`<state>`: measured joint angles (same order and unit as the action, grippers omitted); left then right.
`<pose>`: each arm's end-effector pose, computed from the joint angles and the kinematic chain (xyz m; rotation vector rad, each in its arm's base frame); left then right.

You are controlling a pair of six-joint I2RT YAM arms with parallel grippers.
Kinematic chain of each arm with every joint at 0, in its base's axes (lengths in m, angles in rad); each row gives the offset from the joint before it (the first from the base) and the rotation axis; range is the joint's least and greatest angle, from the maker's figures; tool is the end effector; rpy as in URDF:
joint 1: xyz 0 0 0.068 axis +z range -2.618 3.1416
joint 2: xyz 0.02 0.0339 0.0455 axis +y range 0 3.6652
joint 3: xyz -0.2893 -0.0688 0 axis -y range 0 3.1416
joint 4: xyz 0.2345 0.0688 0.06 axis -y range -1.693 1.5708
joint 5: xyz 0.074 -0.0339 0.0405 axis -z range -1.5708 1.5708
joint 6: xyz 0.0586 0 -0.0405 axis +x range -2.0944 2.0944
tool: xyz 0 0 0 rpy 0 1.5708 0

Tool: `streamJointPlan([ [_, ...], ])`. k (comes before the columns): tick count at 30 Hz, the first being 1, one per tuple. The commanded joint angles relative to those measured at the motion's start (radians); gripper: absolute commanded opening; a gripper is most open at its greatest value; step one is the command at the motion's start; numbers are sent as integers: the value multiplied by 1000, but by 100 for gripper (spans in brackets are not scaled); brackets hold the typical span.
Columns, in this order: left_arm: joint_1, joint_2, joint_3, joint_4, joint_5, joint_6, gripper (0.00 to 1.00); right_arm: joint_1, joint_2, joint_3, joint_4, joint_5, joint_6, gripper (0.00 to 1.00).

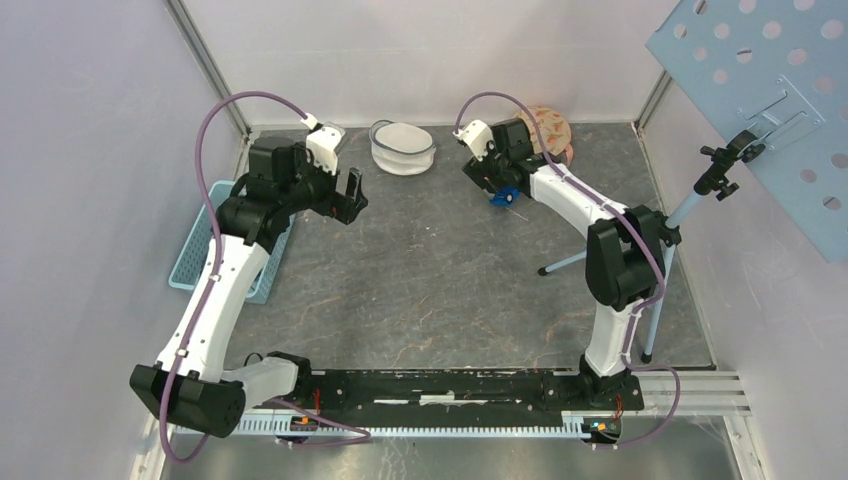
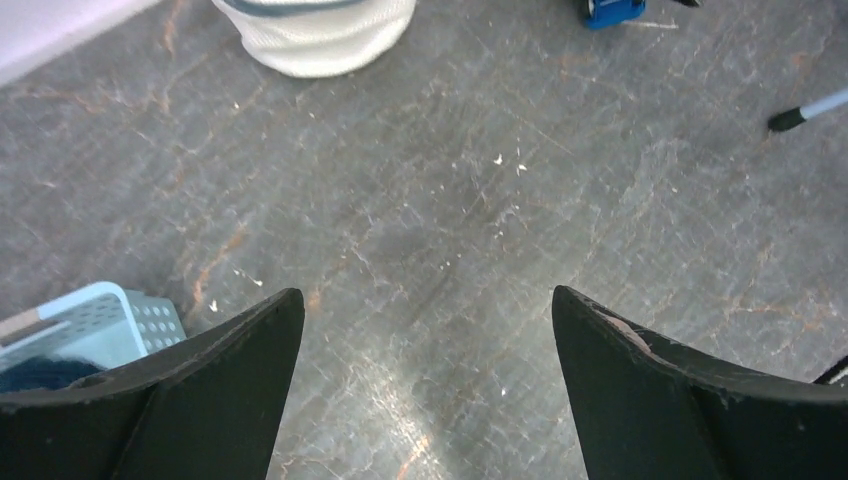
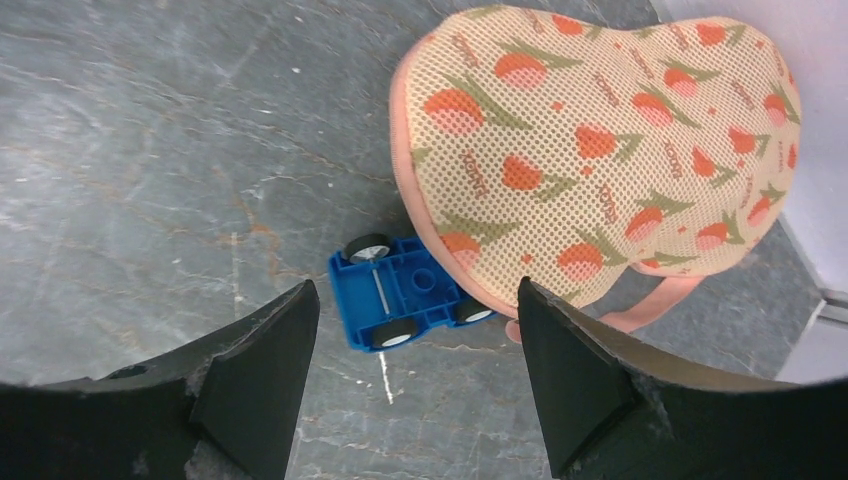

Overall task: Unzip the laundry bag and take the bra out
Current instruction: Move the laundry bag to the center of the board, then pick up the laundry bag at the center of the board.

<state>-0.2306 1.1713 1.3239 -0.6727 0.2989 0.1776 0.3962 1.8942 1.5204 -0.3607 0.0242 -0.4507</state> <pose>0.2326 -0.0723 0.4104 0.5982 1.9961 -0.3443 0.4162 0.1726 0.2692 -0.9361 2.1071 -0.0558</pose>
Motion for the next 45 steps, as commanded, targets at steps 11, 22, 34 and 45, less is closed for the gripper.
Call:
streamJointPlan([
  [11,4,-88,-16,-42,57,-56,100,84,173,38,249,388,-210,82],
  [22,4,-110,-45,-6,56,-87,100,96,214,-43,526,612,-526,71],
  [34,4,-127,-106,40,63,-121,100,94,152,27,235,332,-357,81],
  [45,4,-130,-155,57,50,-114,100,98,273,47,337,538,-424,84],
])
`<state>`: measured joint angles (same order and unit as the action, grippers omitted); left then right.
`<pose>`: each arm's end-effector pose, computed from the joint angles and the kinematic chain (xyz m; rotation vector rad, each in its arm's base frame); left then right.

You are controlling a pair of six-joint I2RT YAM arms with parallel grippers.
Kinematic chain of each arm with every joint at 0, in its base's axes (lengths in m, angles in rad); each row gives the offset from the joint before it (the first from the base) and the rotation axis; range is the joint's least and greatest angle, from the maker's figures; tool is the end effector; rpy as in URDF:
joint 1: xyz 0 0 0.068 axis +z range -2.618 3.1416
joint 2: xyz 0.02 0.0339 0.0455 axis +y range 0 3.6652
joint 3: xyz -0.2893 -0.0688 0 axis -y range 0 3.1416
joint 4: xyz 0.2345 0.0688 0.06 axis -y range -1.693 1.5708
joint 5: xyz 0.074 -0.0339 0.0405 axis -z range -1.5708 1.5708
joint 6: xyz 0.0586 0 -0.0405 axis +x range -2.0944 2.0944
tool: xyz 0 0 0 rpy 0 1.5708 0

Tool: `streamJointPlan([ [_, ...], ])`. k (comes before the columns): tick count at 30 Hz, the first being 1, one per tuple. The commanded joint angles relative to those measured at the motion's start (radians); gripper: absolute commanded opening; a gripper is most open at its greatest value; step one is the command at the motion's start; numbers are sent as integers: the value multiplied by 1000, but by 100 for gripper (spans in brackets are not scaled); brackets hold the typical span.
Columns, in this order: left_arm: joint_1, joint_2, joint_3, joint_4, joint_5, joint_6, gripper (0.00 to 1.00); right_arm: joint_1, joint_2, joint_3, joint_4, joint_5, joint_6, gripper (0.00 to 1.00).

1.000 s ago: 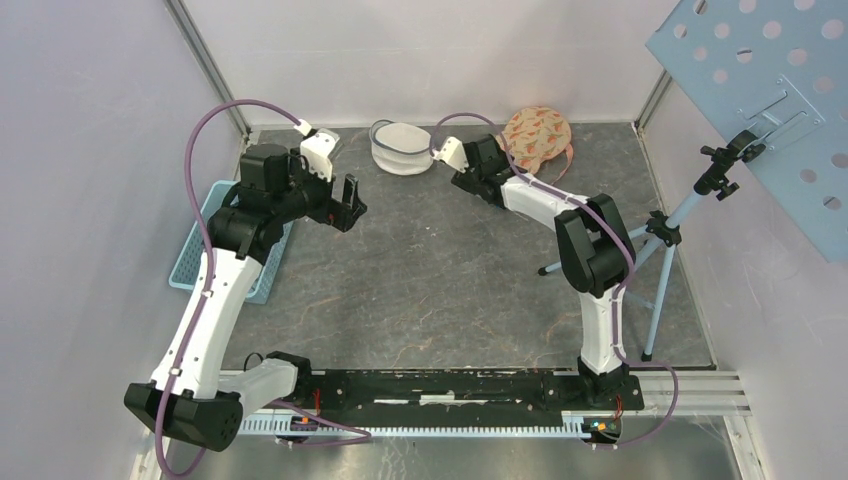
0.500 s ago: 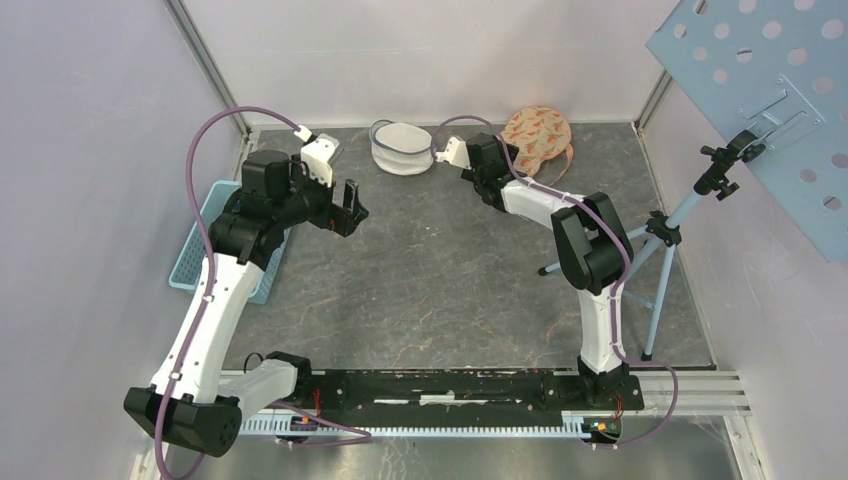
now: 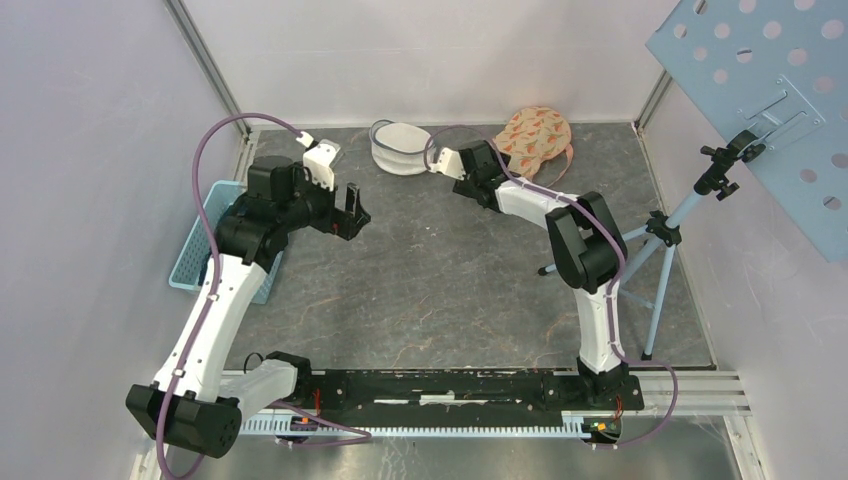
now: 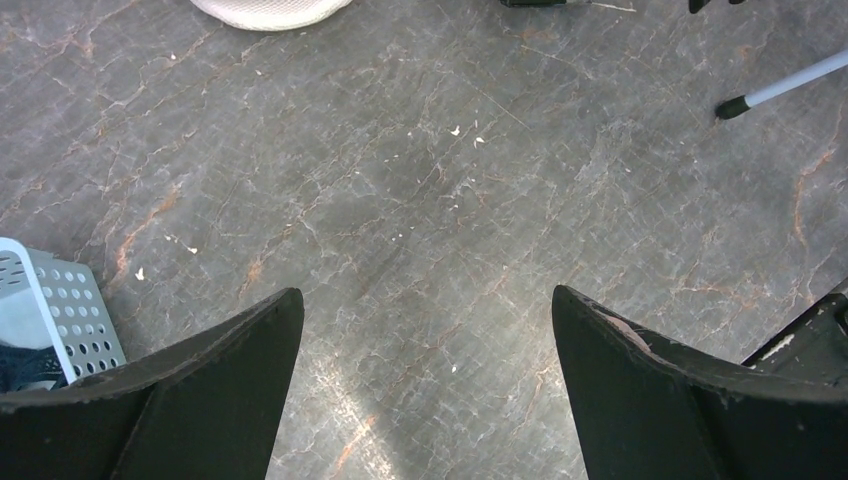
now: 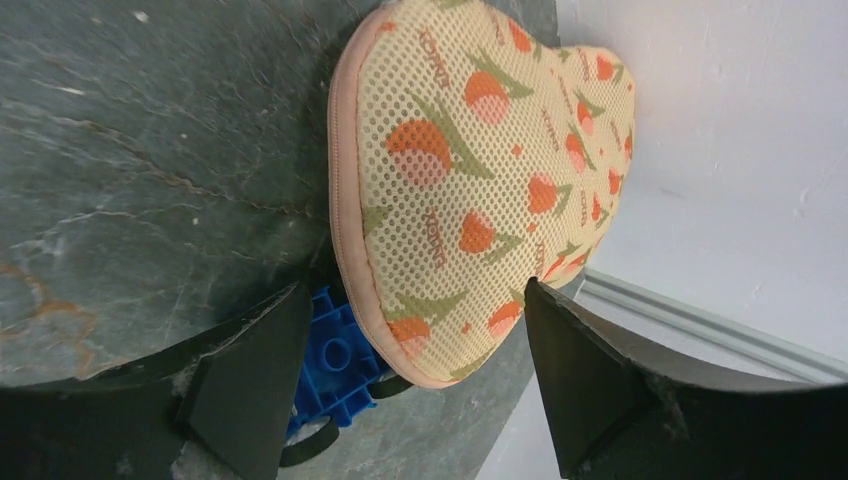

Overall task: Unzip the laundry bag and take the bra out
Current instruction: Pick up the laundry bag at the center of the board.

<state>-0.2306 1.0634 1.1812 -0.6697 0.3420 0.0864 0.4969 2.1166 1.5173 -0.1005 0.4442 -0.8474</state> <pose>0.2051 -0.0683 0.3858 0.5339 2.0509 -0.4482 0.4469 0.2137 0.1963 -1.2261 1.9236 -0.6885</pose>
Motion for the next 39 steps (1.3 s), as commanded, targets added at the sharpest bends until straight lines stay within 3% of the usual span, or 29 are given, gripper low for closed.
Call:
streamJointPlan([
  [1,3,-20,-16,60,6,-22,100,-4,60,53,91,142,-36,84],
  [5,4,-8,-29,87,10,-37,100,-3,84,48,187,203,-104,83],
  [10,4,-11,-41,94,12,-37,100,-18,87,51,284,249,-174,72],
  [15,3,-21,-50,103,8,-47,100,-45,63,87,321,251,-221,47],
  [20,4,-25,-46,108,-2,-54,100,-76,8,104,345,240,-230,1],
  [30,8,-14,-35,123,-41,-92,100,-100,-190,134,322,154,-150,0],
  [39,33,13,7,108,12,-172,100,-90,-356,289,33,-71,118,0],
])
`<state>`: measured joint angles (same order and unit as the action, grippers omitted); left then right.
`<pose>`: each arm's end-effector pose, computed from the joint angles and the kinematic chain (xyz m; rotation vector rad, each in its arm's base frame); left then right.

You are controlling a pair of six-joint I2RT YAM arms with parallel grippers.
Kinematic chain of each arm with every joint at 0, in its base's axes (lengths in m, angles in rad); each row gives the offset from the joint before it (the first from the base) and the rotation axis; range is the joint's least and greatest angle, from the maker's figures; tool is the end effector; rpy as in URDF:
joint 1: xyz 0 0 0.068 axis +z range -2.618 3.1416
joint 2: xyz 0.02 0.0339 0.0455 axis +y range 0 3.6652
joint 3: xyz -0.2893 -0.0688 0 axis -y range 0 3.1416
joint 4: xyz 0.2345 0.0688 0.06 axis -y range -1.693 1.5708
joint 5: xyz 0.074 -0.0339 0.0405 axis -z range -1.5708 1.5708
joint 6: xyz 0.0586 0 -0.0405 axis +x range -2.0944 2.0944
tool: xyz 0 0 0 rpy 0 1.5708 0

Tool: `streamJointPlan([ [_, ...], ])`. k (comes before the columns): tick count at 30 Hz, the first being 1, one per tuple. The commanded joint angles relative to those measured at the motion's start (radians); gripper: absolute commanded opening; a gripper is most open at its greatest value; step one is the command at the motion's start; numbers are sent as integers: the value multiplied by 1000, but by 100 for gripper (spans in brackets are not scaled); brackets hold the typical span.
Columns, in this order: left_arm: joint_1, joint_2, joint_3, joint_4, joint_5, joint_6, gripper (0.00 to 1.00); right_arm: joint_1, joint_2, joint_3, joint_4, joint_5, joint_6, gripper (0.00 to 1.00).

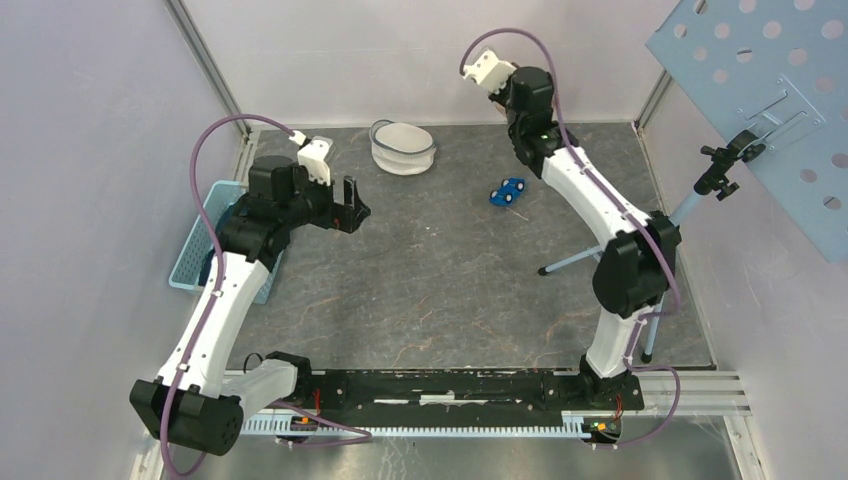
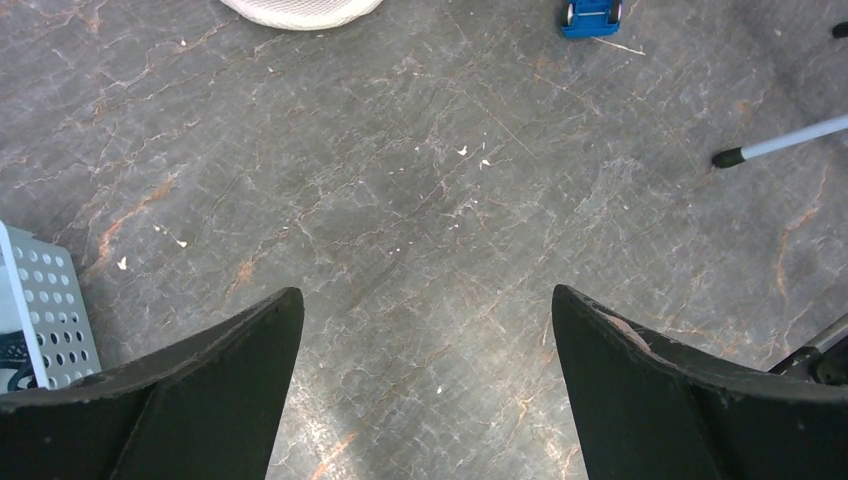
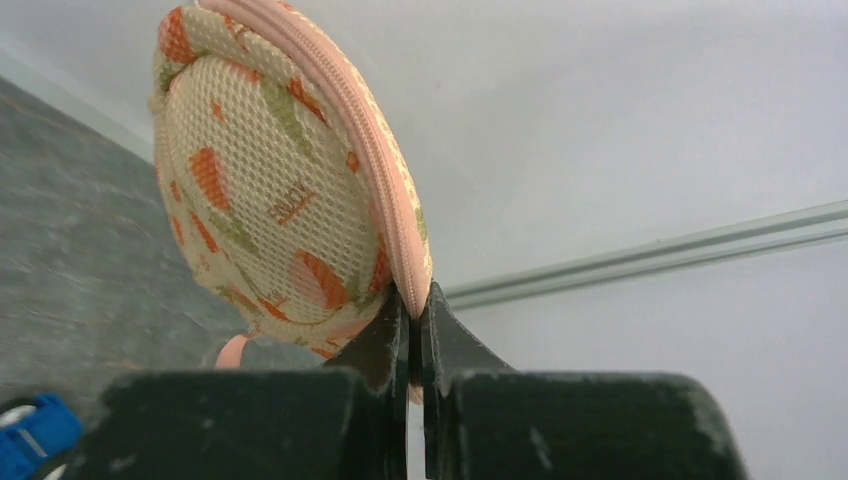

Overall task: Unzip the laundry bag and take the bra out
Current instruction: Pick up the laundry bag at the center of the board, then place the laundry bag at the center of the board.

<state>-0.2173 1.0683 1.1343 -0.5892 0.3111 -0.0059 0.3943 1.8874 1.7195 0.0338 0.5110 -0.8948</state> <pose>0.2140 -0.0656 0.3775 0.4089 2.0590 -0.4603 0.4498 0.1561 0.3917 -0.7153 1.6015 -0.8029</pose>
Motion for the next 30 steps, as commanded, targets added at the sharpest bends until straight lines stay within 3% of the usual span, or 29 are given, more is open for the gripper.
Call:
streamJointPlan([
  [1,21,9,57,27,52,-84,100,16,-142,109,-138,-176,197,0],
  [4,27,8,66,24,58,-88,100,20,-195,168,-252,-330,325,0],
  [8,35,23,97,-13,91,-92,100,20,-277,127,-311,-545,500,0],
  [17,41,23,169,-101,155,-74,100,20,-398,-43,-299,-986,809,0],
  [21,41,18,202,-137,165,-56,100,20,-431,-127,-284,-1072,864,0],
  [30,76,46,216,-147,208,-103,100,23,-440,-234,-369,-1100,800,0],
])
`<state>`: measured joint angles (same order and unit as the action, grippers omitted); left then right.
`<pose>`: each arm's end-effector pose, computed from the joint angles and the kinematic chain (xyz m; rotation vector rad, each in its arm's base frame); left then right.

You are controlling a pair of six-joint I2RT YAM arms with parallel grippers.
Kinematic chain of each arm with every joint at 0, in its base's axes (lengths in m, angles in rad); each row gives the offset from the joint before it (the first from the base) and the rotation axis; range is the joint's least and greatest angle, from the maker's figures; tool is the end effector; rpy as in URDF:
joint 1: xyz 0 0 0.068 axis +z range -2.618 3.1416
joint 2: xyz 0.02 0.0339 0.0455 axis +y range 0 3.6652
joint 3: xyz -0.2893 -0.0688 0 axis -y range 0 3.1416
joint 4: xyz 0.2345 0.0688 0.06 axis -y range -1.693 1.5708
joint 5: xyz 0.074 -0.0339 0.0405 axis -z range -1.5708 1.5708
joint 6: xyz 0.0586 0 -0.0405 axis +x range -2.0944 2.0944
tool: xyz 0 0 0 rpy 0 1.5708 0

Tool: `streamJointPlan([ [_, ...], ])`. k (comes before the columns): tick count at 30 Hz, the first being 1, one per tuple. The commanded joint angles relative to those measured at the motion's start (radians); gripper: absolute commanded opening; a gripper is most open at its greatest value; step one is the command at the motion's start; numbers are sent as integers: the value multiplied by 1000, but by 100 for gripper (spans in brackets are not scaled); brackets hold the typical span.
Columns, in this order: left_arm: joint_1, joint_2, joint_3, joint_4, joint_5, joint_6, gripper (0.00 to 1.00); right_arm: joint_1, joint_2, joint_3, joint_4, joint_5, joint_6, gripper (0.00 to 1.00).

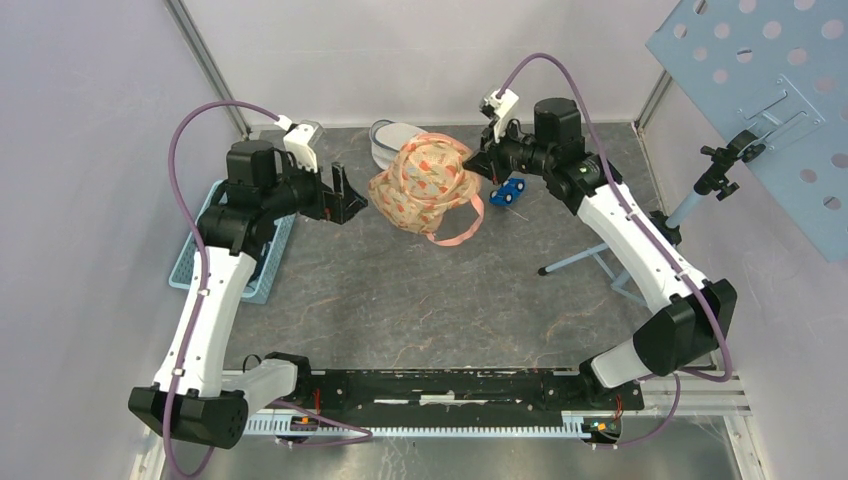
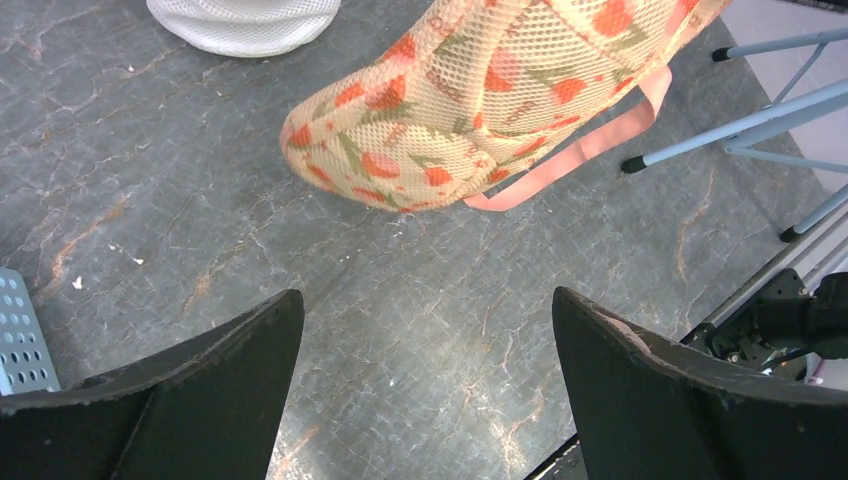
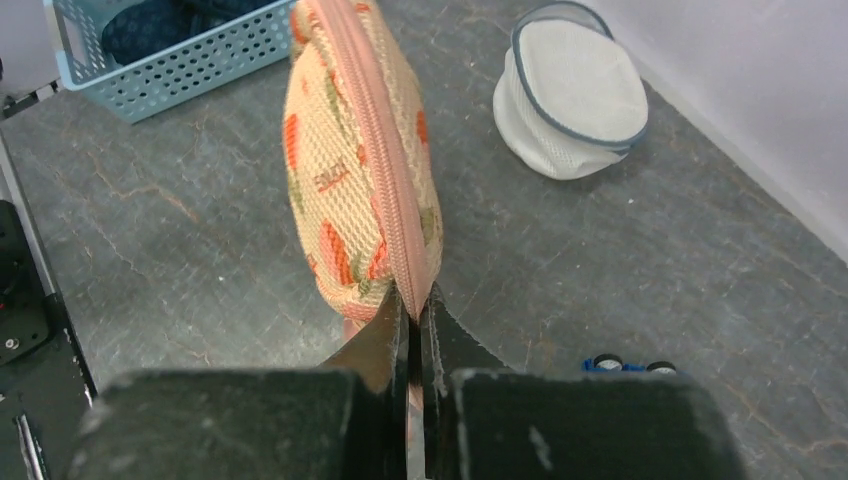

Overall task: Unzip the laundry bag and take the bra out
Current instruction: Place the laundry bag at the center of the board.

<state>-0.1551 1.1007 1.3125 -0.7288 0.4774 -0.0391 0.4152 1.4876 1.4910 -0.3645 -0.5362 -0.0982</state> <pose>0.2084 -0.0598 0.4171 0.4108 2.0410 -0.6155 0.3051 0.1672 0.4187 -0.8368 1.7575 0.7274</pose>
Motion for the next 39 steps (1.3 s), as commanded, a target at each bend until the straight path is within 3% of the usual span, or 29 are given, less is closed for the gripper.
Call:
streamJointPlan([
  [1,15,20,36,-2,37,-71,100,2,-48,-10,26,-9,-11,0],
  [4,21,36,34,9,34,-79,100,6,-78,-19,20,125,-76,0],
  [7,28,44,25,24,30,-86,100,30,-104,-58,10,133,-121,0],
  [15,74,72,-2,31,39,-111,100,239,-86,-234,2,210,-282,0],
  [20,108,77,-10,-3,49,-96,100,334,-17,-351,58,195,-228,0],
  [27,121,70,-88,-7,128,-31,100,373,68,-392,201,47,-67,23],
  [33,120,56,-207,-10,267,101,100,379,81,-432,236,-68,-23,61],
  [39,111,51,-267,-94,299,321,100,376,1,-510,226,31,-90,69],
])
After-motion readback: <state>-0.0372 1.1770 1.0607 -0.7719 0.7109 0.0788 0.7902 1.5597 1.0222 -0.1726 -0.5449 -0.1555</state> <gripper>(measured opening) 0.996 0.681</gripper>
